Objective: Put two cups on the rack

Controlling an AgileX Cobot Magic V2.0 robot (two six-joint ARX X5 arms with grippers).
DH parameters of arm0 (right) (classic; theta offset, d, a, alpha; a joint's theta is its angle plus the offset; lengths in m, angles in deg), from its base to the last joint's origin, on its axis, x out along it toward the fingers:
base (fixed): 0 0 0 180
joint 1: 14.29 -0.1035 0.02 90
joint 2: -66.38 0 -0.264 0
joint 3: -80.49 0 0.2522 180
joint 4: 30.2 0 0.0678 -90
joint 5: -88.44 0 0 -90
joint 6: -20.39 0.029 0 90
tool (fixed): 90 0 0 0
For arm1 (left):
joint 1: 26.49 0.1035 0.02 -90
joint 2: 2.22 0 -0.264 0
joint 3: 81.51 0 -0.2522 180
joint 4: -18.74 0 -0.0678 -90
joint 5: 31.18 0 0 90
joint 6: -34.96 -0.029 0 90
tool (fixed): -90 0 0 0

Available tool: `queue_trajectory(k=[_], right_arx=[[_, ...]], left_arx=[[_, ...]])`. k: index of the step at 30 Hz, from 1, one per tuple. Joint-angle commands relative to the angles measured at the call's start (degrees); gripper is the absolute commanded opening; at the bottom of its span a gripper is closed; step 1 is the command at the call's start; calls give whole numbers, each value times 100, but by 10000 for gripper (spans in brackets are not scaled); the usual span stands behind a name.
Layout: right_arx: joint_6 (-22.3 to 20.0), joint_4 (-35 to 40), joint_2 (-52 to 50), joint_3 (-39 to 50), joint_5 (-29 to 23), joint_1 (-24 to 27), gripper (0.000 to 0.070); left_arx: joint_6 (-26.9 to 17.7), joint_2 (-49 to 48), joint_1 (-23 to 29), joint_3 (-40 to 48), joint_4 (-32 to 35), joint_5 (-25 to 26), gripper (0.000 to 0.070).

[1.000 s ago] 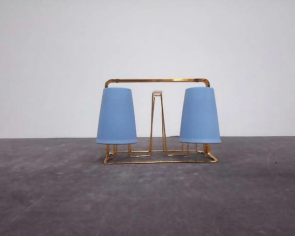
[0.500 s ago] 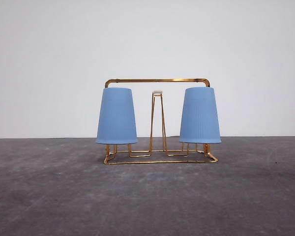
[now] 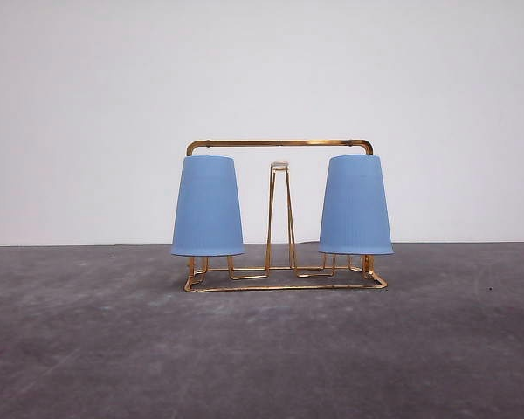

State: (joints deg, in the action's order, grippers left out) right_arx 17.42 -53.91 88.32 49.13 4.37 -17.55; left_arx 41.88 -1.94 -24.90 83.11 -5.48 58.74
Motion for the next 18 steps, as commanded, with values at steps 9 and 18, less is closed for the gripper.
queue_trajectory(k=[9,18], right_arx=[[-77,488,-1992,1679,-21,12,16],[-8,-3,-2173,1694,-84,-2,16]], left_arx=[[4,-9,-1,92,-26,-13,16],[4,-9,-1,90,-25,-13,16]])
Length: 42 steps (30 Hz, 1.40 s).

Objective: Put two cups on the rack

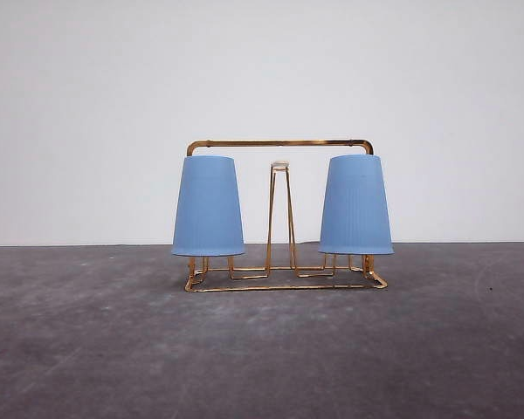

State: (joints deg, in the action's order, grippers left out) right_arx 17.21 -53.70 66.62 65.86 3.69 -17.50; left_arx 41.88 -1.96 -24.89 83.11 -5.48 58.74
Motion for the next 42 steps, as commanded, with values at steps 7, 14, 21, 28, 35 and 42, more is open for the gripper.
queue_trajectory(k=[7,14,21,28,35,42], right_arx=[[17,58,-3,20,-16,-9,16],[15,90,-3,20,-18,9,16],[16,90,-3,17,-18,7,16],[16,89,-3,17,-18,7,16],[15,90,-3,17,-18,7,16],[15,90,-3,17,-18,7,16]], left_arx=[[4,-8,-2,90,-26,-14,16],[4,-8,-2,90,-26,-13,16],[4,-8,-2,90,-26,-13,16],[4,-8,-2,90,-26,-13,16],[4,-8,-2,91,-26,-13,16],[4,-8,-2,91,-26,-13,16]])
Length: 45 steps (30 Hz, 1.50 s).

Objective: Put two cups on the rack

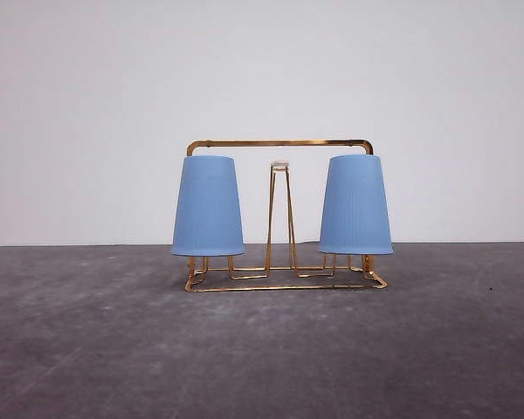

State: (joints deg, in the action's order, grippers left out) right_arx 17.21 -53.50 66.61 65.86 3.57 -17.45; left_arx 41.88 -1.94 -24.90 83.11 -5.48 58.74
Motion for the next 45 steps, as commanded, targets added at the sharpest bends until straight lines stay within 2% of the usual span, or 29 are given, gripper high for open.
queue_trajectory(k=[1,45], right_arx=[[17,70,-2,17,-7,2,16],[16,70,-2,17,-7,2,16]], left_arx=[[4,-9,-1,90,-26,-13,16],[4,-9,-1,91,-26,-13,16]])
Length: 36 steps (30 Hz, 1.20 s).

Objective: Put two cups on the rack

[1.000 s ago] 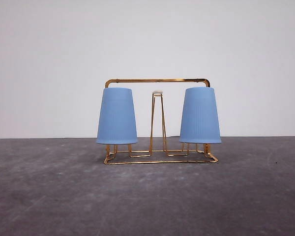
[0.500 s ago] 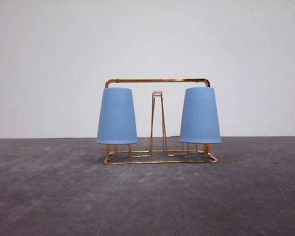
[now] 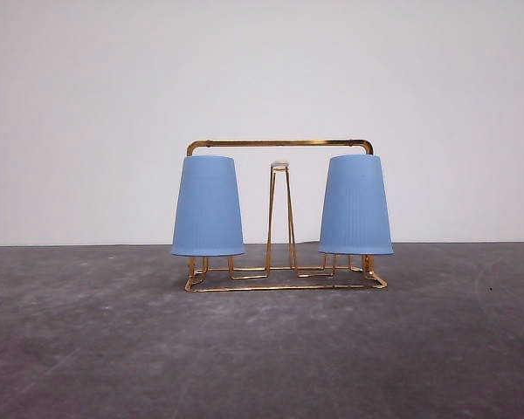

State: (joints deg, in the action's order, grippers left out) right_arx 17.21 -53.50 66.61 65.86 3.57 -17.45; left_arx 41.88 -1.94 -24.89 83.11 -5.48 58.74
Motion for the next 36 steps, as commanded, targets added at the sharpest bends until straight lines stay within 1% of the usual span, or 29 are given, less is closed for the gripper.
queue_trajectory(k=[1,36], right_arx=[[15,69,-2,17,-7,2,16],[15,69,-2,17,-7,2,16]], left_arx=[[4,-9,-1,90,-26,-13,16],[4,-9,-1,90,-26,-13,16]])
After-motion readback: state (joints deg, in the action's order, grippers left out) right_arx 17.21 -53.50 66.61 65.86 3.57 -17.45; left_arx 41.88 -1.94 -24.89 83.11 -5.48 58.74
